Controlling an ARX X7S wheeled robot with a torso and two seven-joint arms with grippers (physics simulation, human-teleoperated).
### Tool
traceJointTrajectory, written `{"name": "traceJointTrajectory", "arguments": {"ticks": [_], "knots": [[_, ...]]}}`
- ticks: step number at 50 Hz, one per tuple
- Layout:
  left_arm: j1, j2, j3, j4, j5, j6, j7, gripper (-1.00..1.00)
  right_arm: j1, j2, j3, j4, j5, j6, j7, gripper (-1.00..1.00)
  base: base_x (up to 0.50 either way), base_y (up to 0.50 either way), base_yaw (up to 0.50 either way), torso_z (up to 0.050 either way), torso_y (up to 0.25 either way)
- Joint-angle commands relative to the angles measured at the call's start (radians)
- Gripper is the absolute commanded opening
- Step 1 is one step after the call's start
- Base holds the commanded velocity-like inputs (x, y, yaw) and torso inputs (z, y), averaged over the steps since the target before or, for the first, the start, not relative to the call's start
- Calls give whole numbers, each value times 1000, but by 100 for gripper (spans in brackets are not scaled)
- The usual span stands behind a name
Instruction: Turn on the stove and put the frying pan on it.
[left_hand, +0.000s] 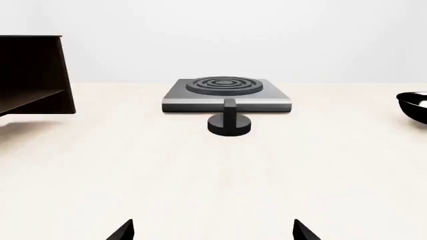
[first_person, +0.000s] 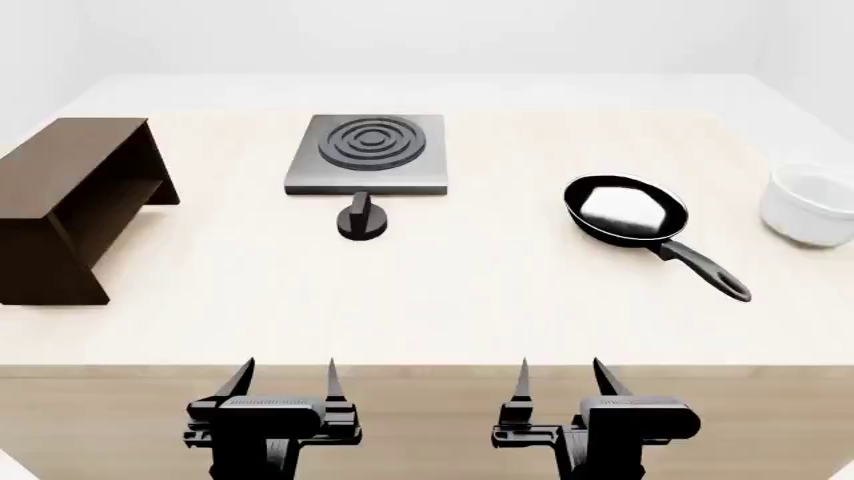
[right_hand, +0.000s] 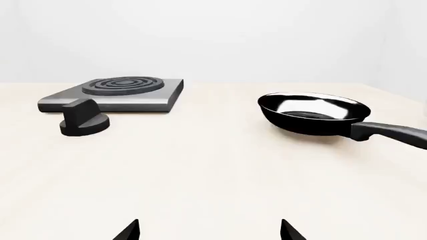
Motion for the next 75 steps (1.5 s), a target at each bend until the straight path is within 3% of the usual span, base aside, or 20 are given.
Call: {"name": "traceJointTrajectory", "arguments": {"ticks": [1,22,31,39,52,75], "knots": [[0,-16,21,2,-11,-2,-19,100,2,16,-22,3,8,3,23,100,0,0,0,0,0],[-6,-62,77,15,-44,-11,-90,100,2,73,-88,-2,82,-17,30,100,0,0,0,0,0],[-29,-74,49,88,-79,-61,-134,100,12,85,-85,-90,33,64,117,100,0,0,0,0,0],[-56,-100,24,241,-131,-237,-154,100,36,104,-61,-308,79,240,135,100,0,0,0,0,0],[-46,-120,42,273,-125,-215,-174,100,33,123,-74,-349,89,252,152,100,16,0,0,0,0],[-47,-142,66,261,-137,-203,-192,100,38,143,-87,-343,118,251,168,100,492,0,0,0,0]]}}
